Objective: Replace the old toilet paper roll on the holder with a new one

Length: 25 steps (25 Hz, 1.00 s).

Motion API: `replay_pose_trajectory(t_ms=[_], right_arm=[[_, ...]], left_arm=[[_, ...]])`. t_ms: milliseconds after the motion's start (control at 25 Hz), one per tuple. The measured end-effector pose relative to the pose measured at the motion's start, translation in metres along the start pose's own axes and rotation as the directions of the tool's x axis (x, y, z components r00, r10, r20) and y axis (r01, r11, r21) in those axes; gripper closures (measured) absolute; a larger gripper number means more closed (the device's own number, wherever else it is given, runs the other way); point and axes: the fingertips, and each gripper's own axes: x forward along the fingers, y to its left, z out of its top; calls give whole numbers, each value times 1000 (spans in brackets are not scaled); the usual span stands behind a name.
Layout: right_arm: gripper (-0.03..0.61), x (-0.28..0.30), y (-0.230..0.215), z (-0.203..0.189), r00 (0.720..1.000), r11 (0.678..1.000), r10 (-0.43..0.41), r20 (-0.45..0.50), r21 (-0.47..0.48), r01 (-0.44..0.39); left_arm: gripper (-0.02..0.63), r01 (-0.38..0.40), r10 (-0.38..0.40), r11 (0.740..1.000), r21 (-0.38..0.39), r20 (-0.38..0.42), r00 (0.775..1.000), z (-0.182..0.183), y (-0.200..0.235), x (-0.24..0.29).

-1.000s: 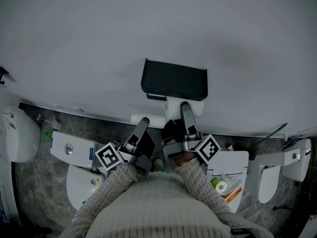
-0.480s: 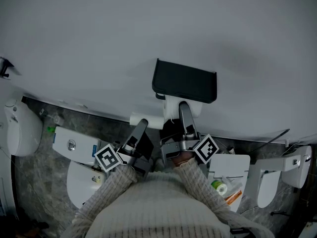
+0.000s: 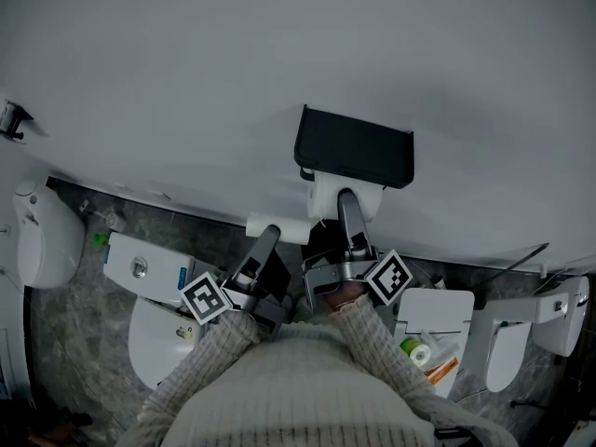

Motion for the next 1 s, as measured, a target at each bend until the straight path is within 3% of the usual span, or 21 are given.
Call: replay_pose_trajectory(t_ms=[560,1000], right_arm=[[161,-10,1,-10,998,1000,-15,-63,-3,15],[270,-36,6,-7,996,999,-40,-83,-32,37]], left_arm=[[456,5,-5,1000,-5,-11,1000,-12,-2,-4],[456,26,-27,1000,-14,-59,998,-32,-7,4]])
